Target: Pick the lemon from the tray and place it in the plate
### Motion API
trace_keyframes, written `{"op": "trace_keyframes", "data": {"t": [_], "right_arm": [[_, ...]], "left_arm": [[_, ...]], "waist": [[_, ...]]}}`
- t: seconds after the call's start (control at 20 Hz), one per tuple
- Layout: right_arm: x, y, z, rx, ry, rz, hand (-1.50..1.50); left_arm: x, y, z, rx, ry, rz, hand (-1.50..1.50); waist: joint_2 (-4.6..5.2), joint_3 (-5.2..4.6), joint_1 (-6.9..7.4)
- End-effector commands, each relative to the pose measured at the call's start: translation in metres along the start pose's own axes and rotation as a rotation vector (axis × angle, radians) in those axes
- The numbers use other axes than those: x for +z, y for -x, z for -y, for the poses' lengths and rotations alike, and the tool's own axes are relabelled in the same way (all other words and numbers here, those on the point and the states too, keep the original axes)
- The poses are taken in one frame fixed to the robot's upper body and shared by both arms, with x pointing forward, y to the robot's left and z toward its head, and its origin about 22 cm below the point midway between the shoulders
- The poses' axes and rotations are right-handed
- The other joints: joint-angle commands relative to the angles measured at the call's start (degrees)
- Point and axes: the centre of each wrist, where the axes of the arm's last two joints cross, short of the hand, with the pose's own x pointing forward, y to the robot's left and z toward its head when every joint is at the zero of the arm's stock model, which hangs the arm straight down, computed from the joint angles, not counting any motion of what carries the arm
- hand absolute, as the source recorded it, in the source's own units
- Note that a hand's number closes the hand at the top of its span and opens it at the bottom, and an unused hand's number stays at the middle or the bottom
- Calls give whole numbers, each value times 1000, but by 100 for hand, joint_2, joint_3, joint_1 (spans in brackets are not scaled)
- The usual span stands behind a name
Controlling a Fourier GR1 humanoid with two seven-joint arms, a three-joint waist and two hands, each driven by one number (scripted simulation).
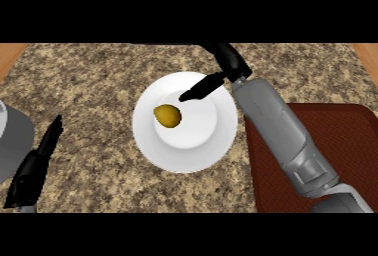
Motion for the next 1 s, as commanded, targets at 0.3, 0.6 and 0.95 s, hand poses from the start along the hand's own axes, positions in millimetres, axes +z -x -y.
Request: {"op": "trace_keyframes", "data": {"t": [0.3, 0.6, 0.95], "right_arm": [[41, 51, 117, -235, 119, 87, -150], [70, 74, 149, -164, 99, 141, -150], [100, 78, 196, -146, 137, 109, -150]], "left_arm": [[1, 3, -2, 0, 4, 11, 0], [-2, 4, 1, 3, 10, 21, 0], [-5, -7, 4, 6, 38, 35, 0]], "waist": [[83, 4, 137], [109, 7, 219], [158, 18, 355]]}}
